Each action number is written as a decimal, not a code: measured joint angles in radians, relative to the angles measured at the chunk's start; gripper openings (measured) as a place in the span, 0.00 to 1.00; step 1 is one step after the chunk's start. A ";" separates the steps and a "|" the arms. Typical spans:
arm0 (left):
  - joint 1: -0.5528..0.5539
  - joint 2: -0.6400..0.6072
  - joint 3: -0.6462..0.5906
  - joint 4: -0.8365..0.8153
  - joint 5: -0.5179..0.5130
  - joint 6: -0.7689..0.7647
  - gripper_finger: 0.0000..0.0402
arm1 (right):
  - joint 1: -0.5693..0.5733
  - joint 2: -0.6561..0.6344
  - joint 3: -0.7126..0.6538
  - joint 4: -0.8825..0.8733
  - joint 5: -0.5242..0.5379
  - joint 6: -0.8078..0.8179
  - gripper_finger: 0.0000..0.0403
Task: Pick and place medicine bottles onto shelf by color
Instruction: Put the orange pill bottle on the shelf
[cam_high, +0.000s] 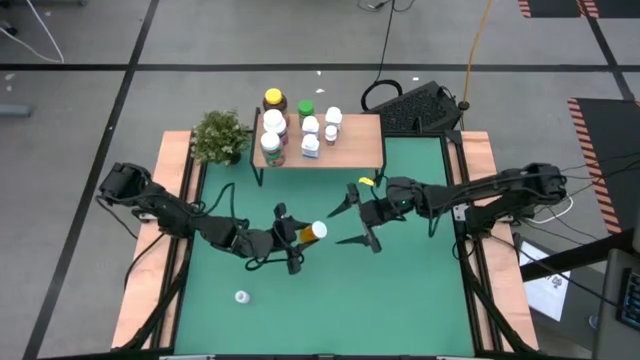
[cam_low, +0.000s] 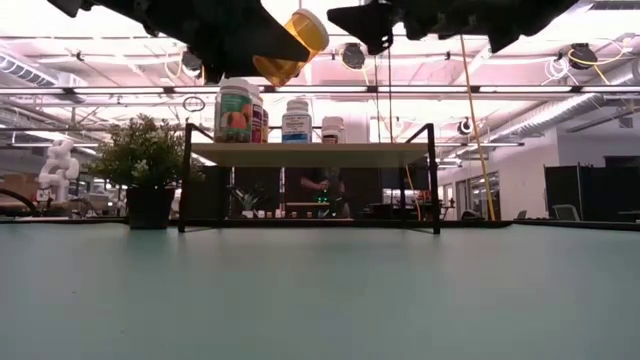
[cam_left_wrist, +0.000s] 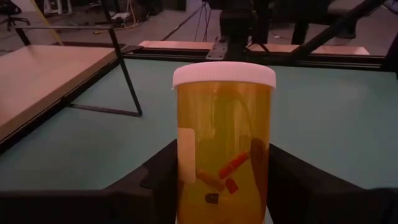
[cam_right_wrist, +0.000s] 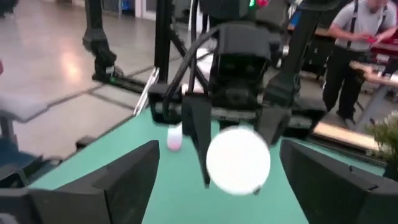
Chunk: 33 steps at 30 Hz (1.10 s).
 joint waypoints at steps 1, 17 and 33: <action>0.000 0.000 0.000 -0.001 0.000 -0.001 0.45 | 0.000 0.013 0.000 0.031 0.000 0.005 0.82; -0.011 0.000 0.000 0.020 -0.007 0.000 0.46 | -0.002 0.172 0.000 0.267 0.004 0.062 0.81; 0.017 0.000 0.000 0.051 0.006 0.131 0.46 | -0.002 0.172 0.000 0.261 0.017 0.044 0.72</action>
